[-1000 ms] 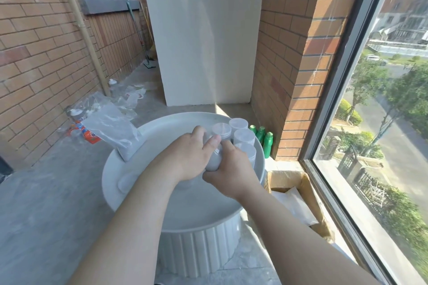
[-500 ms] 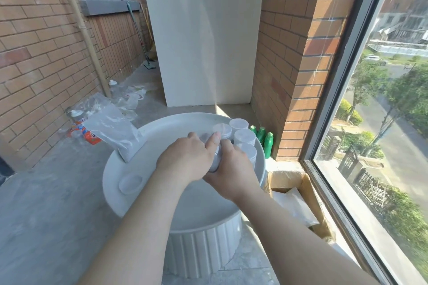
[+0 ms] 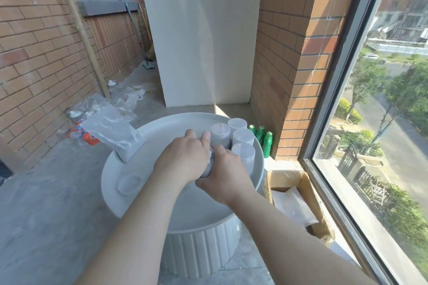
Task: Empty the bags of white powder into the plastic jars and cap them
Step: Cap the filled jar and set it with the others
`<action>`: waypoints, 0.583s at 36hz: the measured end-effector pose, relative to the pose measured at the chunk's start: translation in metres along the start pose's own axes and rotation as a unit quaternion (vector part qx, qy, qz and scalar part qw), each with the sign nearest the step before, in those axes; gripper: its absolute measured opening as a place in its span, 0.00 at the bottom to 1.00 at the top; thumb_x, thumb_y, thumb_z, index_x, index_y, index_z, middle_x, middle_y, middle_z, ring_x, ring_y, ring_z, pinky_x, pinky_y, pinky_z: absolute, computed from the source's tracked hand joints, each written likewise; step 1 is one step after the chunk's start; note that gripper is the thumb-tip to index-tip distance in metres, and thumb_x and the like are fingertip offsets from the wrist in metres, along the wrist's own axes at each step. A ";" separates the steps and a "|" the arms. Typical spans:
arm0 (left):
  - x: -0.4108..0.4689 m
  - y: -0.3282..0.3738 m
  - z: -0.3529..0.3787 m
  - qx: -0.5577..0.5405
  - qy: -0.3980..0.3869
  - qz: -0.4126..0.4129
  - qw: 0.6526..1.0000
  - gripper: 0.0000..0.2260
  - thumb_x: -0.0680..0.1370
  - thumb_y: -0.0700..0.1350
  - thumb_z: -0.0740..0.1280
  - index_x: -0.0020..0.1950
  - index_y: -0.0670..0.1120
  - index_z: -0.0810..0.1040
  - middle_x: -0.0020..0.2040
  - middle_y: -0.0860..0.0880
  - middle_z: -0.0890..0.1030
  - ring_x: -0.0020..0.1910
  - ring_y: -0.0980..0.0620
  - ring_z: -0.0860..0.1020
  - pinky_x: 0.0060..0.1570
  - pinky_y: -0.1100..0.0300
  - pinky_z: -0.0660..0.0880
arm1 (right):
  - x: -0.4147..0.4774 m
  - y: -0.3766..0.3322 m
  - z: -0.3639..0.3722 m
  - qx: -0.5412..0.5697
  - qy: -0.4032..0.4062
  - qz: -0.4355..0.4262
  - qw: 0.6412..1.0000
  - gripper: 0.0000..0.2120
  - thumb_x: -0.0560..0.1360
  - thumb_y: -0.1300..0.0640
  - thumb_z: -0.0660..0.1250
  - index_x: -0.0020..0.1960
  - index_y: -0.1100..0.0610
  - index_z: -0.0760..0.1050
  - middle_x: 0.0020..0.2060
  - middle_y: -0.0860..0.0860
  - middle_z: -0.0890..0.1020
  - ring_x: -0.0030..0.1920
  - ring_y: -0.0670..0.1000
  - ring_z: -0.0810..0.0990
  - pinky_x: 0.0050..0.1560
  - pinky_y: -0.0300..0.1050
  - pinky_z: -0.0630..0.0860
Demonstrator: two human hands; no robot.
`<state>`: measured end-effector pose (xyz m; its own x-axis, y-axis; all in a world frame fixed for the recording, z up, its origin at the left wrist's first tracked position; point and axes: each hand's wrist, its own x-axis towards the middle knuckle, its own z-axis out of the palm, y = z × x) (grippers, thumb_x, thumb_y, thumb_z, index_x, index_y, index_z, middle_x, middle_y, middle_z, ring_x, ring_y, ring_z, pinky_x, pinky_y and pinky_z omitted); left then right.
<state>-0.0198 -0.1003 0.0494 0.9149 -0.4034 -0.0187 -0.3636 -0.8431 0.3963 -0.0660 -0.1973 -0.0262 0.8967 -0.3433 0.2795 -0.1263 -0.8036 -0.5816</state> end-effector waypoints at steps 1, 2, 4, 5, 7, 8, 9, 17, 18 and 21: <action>-0.002 0.003 -0.001 0.010 -0.009 -0.002 1.000 0.19 0.85 0.54 0.46 0.66 0.46 0.68 0.61 0.40 0.75 0.60 0.40 0.74 0.57 0.48 0.72 | 0.000 0.000 0.002 -0.004 0.009 -0.002 1.000 0.18 0.67 0.52 0.73 0.50 0.56 0.68 0.44 0.50 0.76 0.46 0.53 0.73 0.44 0.48 0.72; -0.005 0.007 -0.003 0.017 -0.014 -0.006 1.000 0.18 0.86 0.51 0.46 0.68 0.44 0.66 0.62 0.39 0.73 0.62 0.39 0.73 0.59 0.47 0.71 | -0.001 0.000 0.005 -0.010 0.016 -0.003 1.000 0.17 0.67 0.52 0.72 0.50 0.55 0.68 0.44 0.50 0.76 0.46 0.54 0.74 0.42 0.47 0.70; -0.009 0.011 -0.005 0.018 -0.018 -0.021 0.999 0.16 0.86 0.47 0.46 0.68 0.41 0.65 0.63 0.37 0.72 0.63 0.37 0.72 0.61 0.45 0.71 | 0.000 0.003 0.011 -0.031 0.025 -0.013 0.999 0.16 0.67 0.52 0.70 0.50 0.55 0.68 0.43 0.50 0.75 0.47 0.54 0.74 0.41 0.45 0.66; -0.008 0.011 -0.004 0.016 -0.023 -0.031 0.999 0.16 0.86 0.47 0.47 0.68 0.40 0.65 0.64 0.37 0.72 0.63 0.37 0.72 0.62 0.45 0.71 | 0.000 0.003 0.013 -0.043 0.028 -0.021 0.998 0.16 0.68 0.52 0.69 0.51 0.55 0.68 0.43 0.49 0.74 0.47 0.55 0.74 0.42 0.44 0.65; -0.005 0.010 -0.004 0.016 -0.032 -0.034 0.999 0.17 0.86 0.47 0.47 0.68 0.40 0.65 0.64 0.37 0.71 0.64 0.37 0.72 0.62 0.45 0.71 | 0.000 0.003 0.013 -0.048 0.033 -0.027 0.998 0.16 0.68 0.52 0.69 0.51 0.55 0.68 0.43 0.50 0.74 0.47 0.55 0.74 0.42 0.44 0.64; -0.005 0.009 -0.005 0.023 -0.038 -0.023 0.999 0.17 0.86 0.48 0.46 0.69 0.41 0.65 0.64 0.38 0.72 0.63 0.38 0.72 0.62 0.45 0.71 | 0.000 0.003 0.011 -0.038 0.031 -0.024 0.999 0.16 0.68 0.52 0.70 0.50 0.55 0.68 0.43 0.50 0.74 0.47 0.55 0.74 0.42 0.44 0.65; -0.004 0.006 -0.005 0.030 -0.045 -0.010 0.998 0.18 0.86 0.51 0.46 0.69 0.43 0.66 0.62 0.39 0.73 0.62 0.39 0.73 0.60 0.46 0.71 | 0.000 0.002 0.009 -0.022 0.023 -0.018 0.999 0.16 0.68 0.53 0.70 0.50 0.56 0.68 0.43 0.50 0.74 0.47 0.55 0.74 0.42 0.45 0.67; 0.013 -0.020 -0.010 -0.195 -0.153 0.094 0.964 0.12 0.75 0.54 0.61 0.57 0.63 0.76 0.63 0.59 0.76 0.64 0.60 0.71 0.66 0.53 0.68 | 0.003 0.001 -0.004 0.090 -0.055 0.075 0.992 0.22 0.64 0.52 0.75 0.53 0.53 0.69 0.41 0.46 0.78 0.43 0.49 0.79 0.35 0.42 0.73; 0.013 -0.022 -0.009 -0.202 -0.142 0.090 0.965 0.14 0.75 0.59 0.61 0.60 0.64 0.75 0.66 0.60 0.75 0.66 0.59 0.71 0.68 0.53 0.67 | 0.004 0.001 -0.005 0.090 -0.049 0.077 0.992 0.21 0.64 0.52 0.75 0.51 0.53 0.69 0.41 0.46 0.78 0.43 0.49 0.78 0.35 0.42 0.72; 0.016 -0.024 -0.005 -0.070 -0.048 0.074 0.994 0.29 0.76 0.72 0.52 0.69 0.57 0.70 0.66 0.53 0.75 0.64 0.51 0.73 0.60 0.53 0.71 | 0.005 0.001 -0.006 0.089 -0.040 0.073 0.993 0.20 0.64 0.51 0.74 0.49 0.53 0.68 0.40 0.47 0.77 0.43 0.51 0.78 0.36 0.44 0.73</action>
<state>0.0048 -0.0845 0.0443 0.8295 -0.5574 -0.0347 -0.4597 -0.7168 0.5244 -0.0644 -0.2026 -0.0209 0.9061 -0.4045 0.1240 -0.1879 -0.6473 -0.7388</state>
